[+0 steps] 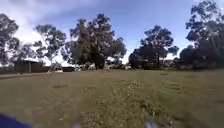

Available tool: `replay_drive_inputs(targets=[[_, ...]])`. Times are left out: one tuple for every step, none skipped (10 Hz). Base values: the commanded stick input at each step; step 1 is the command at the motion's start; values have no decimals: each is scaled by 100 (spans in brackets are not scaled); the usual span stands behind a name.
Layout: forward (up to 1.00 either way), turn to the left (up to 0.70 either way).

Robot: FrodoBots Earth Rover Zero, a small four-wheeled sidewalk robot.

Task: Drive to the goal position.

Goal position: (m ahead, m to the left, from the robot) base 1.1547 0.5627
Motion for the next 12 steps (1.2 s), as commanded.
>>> replay_drive_inputs(targets=[[70, 2], [70, 2], [70, 2], [70, 1], [70, 1], [70, 0], [70, 0], [70, 0], [70, 0], [70, 0], [70, 0], [70, 0]])
